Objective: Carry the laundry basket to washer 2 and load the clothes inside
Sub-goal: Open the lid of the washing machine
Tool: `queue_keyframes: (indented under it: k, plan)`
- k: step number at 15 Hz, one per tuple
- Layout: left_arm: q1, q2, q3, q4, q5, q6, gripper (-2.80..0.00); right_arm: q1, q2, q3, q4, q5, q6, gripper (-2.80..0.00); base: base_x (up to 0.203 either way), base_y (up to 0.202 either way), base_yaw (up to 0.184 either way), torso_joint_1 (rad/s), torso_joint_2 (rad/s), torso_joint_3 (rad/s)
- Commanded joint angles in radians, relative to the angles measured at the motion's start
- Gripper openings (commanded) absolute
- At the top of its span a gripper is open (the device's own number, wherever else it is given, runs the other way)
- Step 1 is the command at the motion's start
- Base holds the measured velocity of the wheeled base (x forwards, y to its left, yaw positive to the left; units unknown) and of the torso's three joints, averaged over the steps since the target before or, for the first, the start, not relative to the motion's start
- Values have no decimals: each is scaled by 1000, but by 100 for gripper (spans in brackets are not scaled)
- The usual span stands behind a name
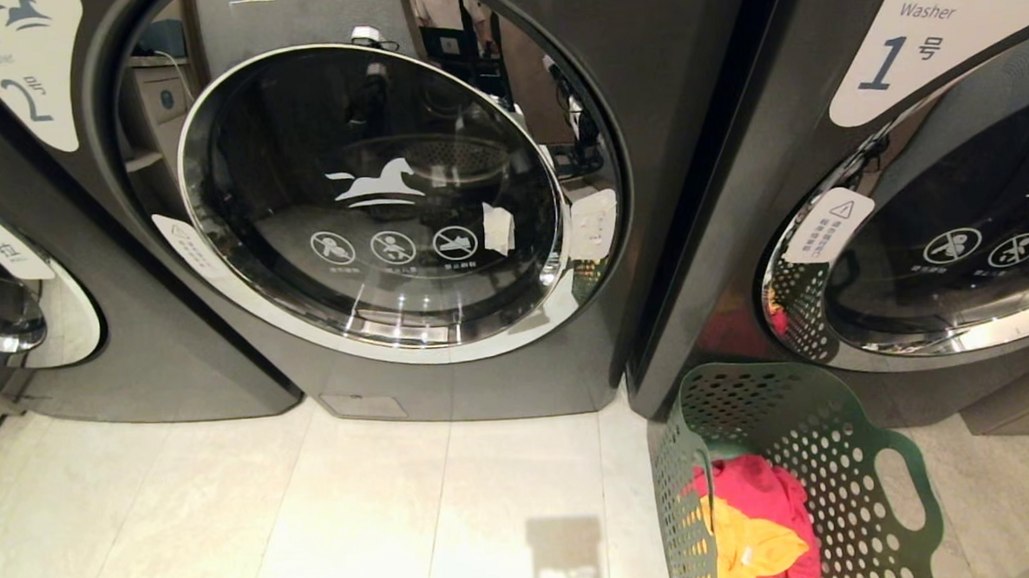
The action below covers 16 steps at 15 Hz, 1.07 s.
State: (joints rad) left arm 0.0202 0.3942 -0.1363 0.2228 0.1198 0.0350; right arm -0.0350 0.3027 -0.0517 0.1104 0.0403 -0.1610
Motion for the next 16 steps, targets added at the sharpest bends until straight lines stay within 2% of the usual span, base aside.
queue_keyframes:
  k: [1, 3, 5, 7, 16]
  plan:
    - [1, -198, 34, 7, -89, 29, -280, 9, -94, 4, 5, -19, 34, -280, 0, 0, 0, 0, 0, 0]
    - [-5, -288, 42, 10, -117, 39, -280, 10, -106, 4, 5, -18, 42, -280, 0, 0, 0, 0, 0, 0]
    - [-12, -391, 48, 5, -130, 41, -280, 26, -201, 8, 3, -4, 40, -280, 0, 0, 0, 0, 0, 0]
    - [-16, -393, 52, 0, -131, 31, -280, 36, -299, 10, 1, 1, 40, -280, 0, 0, 0, 0, 0, 0]
    - [-16, -393, 52, -2, -131, 16, -280, 40, -303, 12, -2, -8, 54, -280, 0, 0, 0, 0, 0, 0]
